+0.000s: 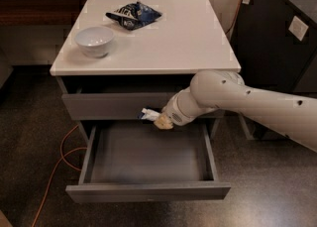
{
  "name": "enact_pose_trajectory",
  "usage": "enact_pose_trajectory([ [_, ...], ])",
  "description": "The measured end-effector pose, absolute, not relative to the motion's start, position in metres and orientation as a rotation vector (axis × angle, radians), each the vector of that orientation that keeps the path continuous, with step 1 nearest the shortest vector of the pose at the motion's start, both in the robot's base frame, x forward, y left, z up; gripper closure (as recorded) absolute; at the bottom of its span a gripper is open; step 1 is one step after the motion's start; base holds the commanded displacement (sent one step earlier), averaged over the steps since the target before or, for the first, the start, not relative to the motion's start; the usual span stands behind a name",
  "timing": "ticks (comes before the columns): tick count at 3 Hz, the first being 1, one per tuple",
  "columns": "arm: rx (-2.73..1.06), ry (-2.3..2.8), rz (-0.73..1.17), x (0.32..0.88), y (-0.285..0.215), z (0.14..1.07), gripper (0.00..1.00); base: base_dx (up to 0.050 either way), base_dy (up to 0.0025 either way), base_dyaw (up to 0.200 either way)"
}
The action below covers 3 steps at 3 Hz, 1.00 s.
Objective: Place rxbar blueberry into middle drawer
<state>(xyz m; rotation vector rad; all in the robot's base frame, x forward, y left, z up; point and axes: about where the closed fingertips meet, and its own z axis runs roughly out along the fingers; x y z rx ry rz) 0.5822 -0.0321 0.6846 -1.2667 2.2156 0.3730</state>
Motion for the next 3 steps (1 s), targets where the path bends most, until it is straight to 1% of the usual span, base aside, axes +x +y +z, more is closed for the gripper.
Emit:
enact_pose_trajectory([
  [2,-1.301,2.225,0.282,0.574,-0.03,0.639,1.0,0.0,0.0,0.0],
  [3,-1.313,2.216,0.295,0.57,-0.029,0.613,1.0,0.0,0.0,0.0],
])
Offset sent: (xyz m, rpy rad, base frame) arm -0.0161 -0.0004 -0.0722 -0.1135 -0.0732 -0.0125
